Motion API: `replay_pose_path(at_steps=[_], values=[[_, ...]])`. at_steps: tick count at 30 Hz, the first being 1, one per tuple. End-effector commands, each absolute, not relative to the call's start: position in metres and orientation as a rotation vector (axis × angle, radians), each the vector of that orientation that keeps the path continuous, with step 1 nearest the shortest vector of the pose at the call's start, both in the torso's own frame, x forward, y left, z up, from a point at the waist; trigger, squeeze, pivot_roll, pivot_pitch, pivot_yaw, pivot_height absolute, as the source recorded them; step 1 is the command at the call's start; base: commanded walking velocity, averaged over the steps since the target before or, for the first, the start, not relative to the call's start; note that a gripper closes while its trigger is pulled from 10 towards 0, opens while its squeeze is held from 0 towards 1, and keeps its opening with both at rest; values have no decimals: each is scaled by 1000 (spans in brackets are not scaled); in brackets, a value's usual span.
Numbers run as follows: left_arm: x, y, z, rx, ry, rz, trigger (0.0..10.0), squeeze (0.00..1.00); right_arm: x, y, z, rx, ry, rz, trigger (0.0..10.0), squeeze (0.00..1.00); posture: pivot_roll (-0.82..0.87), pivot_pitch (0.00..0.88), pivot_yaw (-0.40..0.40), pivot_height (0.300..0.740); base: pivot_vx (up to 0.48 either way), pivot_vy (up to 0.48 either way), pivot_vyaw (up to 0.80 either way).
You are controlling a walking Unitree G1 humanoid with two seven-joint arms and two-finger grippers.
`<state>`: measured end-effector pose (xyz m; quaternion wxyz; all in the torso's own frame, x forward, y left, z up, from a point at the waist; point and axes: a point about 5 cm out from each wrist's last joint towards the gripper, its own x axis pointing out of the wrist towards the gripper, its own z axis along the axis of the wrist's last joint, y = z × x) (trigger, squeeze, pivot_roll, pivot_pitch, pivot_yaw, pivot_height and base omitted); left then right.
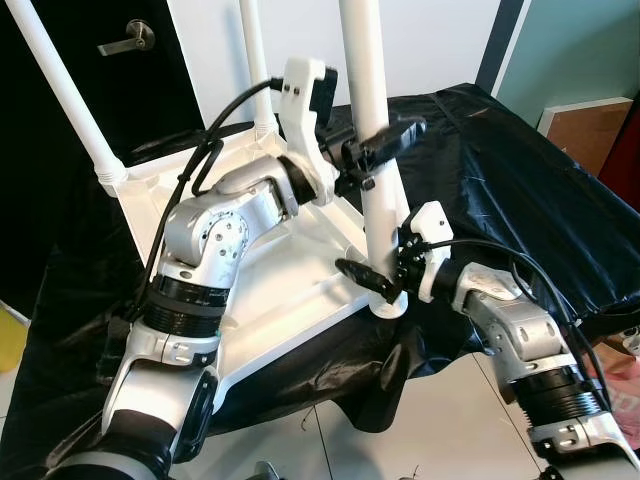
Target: Building children table
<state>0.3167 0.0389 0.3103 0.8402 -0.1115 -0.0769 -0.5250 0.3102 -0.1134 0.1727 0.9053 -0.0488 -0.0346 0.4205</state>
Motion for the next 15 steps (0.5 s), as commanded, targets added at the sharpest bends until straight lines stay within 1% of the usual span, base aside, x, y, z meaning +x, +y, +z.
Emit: replay_pose_path(at_steps=[1,4,5,8,12,15], values=[[322,40,319,-224,-168,-1046,10000,0,315,-110,175,-98,-98,818,10000,0,-93,0,-6,740,0,0,0],[326,39,327,-217,-181,-978,10000,0,323,-104,177,-93,-128,707,10000,0,-85,0,-7,740,0,0,0],[326,39,327,-217,-181,-978,10000,0,323,-104,177,-93,-128,707,10000,0,-85,0,-7,740,0,0,0],[324,37,331,-221,-202,-960,10000,0,330,-100,178,-105,-139,604,10000,0,-78,0,-6,740,0,0,0],[324,35,332,-222,-205,-950,10000,0,332,-98,179,-106,-146,574,10000,0,-76,0,-7,740,0,0,0],[322,30,333,-213,-214,-918,10000,0,336,-89,179,-118,-151,482,10000,0,-65,0,-8,740,0,0,0]])
